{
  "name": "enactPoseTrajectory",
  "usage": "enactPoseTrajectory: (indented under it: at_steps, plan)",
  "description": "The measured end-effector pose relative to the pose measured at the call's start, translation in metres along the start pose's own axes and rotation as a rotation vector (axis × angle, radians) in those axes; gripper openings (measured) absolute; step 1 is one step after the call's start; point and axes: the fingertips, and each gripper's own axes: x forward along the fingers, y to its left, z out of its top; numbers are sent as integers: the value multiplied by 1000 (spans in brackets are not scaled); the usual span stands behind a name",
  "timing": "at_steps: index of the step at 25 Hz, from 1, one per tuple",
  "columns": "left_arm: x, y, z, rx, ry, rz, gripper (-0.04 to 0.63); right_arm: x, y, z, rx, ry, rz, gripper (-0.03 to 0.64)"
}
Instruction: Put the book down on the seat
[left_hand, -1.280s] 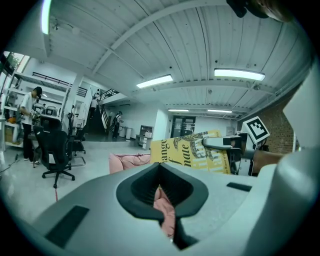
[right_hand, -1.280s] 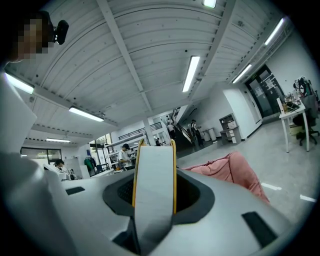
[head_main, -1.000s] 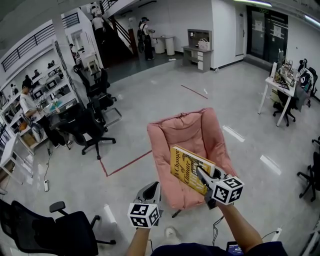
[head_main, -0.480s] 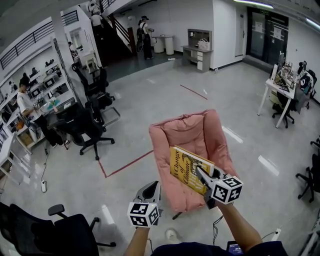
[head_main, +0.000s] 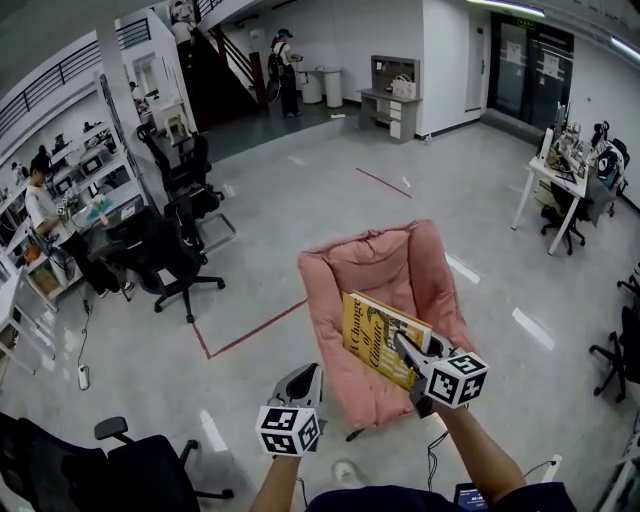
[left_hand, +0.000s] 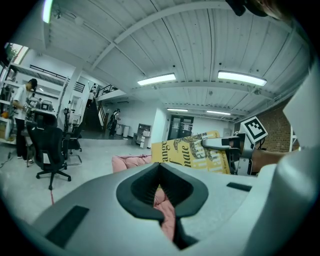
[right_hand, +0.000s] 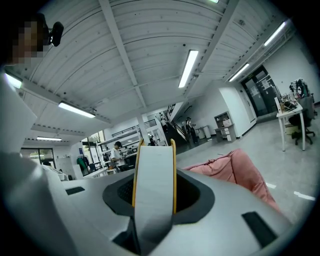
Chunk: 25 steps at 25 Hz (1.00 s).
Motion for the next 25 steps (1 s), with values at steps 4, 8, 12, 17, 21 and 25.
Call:
enactPoseTrajectory:
  at_steps: [4, 8, 12, 17, 21, 25]
  plan:
    - [4, 5, -4, -14, 5, -11, 5, 4, -2, -3, 15, 6, -17, 150]
    - [6, 13, -5, -33, 9, -20, 5, 12, 1, -2, 10, 6, -27, 150]
    - [9, 25, -3, -35, 3, -31, 5, 23, 3, -2, 2, 8, -35, 150]
    - [11, 37, -4, -46, 3, -38, 5, 31, 5, -2, 5, 6, -47, 150]
    - [11, 46, -6, -61, 6, -41, 5, 37, 8, -4, 4, 9, -56, 150]
    - [10, 57, -10, -75, 6, -40, 5, 43, 8, -9, 14, 18, -68, 150]
